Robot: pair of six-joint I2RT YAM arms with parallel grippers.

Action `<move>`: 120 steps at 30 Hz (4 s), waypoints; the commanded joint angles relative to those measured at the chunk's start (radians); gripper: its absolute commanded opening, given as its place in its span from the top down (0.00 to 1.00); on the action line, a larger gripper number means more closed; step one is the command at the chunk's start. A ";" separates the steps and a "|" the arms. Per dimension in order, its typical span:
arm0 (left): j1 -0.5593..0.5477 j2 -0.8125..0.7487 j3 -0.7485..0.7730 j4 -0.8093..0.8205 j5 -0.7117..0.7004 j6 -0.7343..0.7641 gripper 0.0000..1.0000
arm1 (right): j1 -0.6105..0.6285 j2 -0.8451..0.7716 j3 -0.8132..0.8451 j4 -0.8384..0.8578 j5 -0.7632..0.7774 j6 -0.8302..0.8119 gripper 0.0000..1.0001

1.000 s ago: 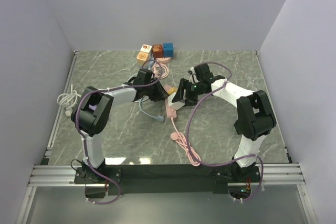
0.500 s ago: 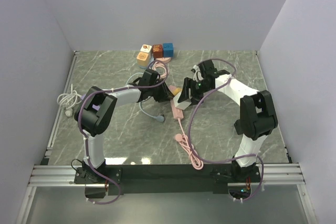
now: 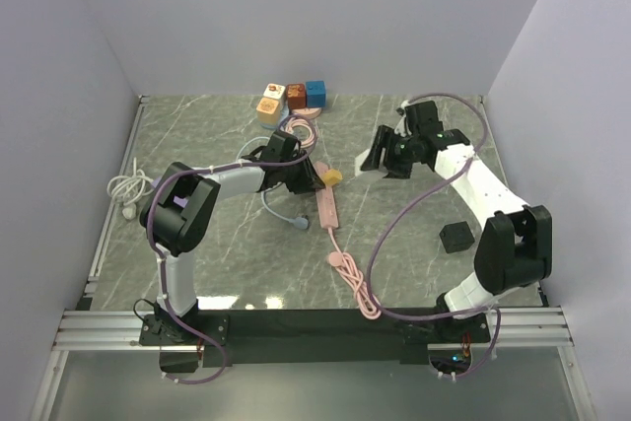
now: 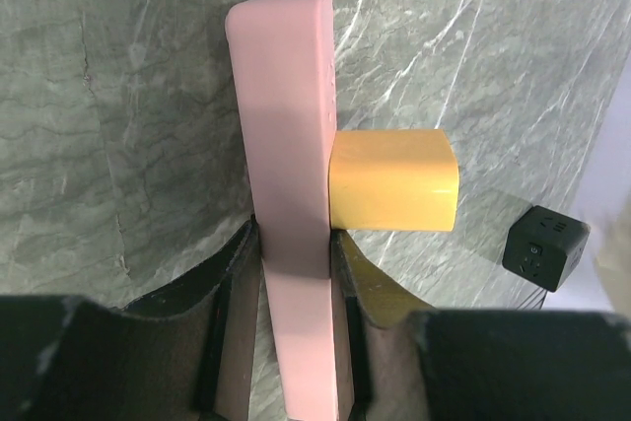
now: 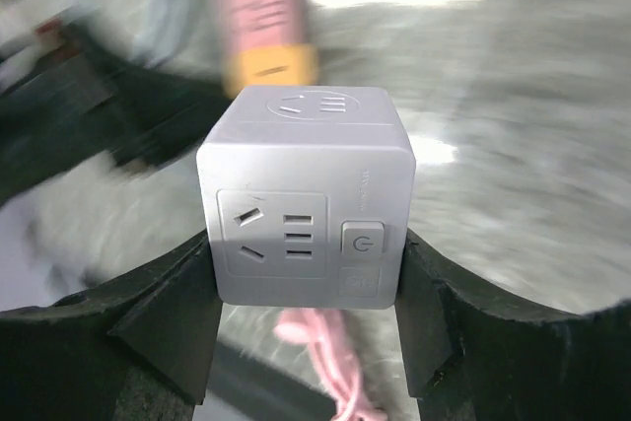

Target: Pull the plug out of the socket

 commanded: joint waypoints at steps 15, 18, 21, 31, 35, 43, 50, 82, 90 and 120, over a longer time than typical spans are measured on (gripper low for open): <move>0.005 -0.325 0.139 -0.154 0.107 0.014 0.99 | -0.228 0.124 -0.046 -0.252 0.795 0.261 1.00; 0.006 -0.419 0.116 -0.213 0.096 0.026 0.99 | -0.268 0.156 -0.069 -0.253 0.809 0.293 1.00; 0.032 -0.520 0.073 -0.315 0.049 0.046 0.99 | -0.287 0.173 -0.074 -0.258 0.821 0.307 1.00; 0.463 -0.796 -0.070 -0.646 -0.023 0.228 1.00 | -0.300 0.167 -0.082 -0.284 0.825 0.318 1.00; 0.601 -0.763 -0.070 -0.720 -0.040 0.316 1.00 | -0.300 0.176 -0.089 -0.267 0.759 0.293 0.89; 0.744 -0.570 -0.032 -0.674 -0.176 0.382 1.00 | -0.300 0.160 -0.112 -0.261 0.720 0.282 0.39; 0.763 -0.430 -0.032 -0.610 -0.175 0.394 1.00 | -0.296 0.005 -0.080 -0.277 0.653 0.244 0.07; 0.192 -0.602 -0.193 -0.344 0.176 0.305 0.99 | 0.311 0.047 0.102 0.202 -0.148 0.049 0.10; 0.134 -0.557 -0.151 -0.341 0.152 0.290 0.99 | 0.379 0.058 0.099 0.218 -0.096 0.072 0.08; 0.109 -0.545 -0.180 -0.313 0.112 0.282 1.00 | 0.390 0.213 0.214 0.138 -0.097 0.164 1.00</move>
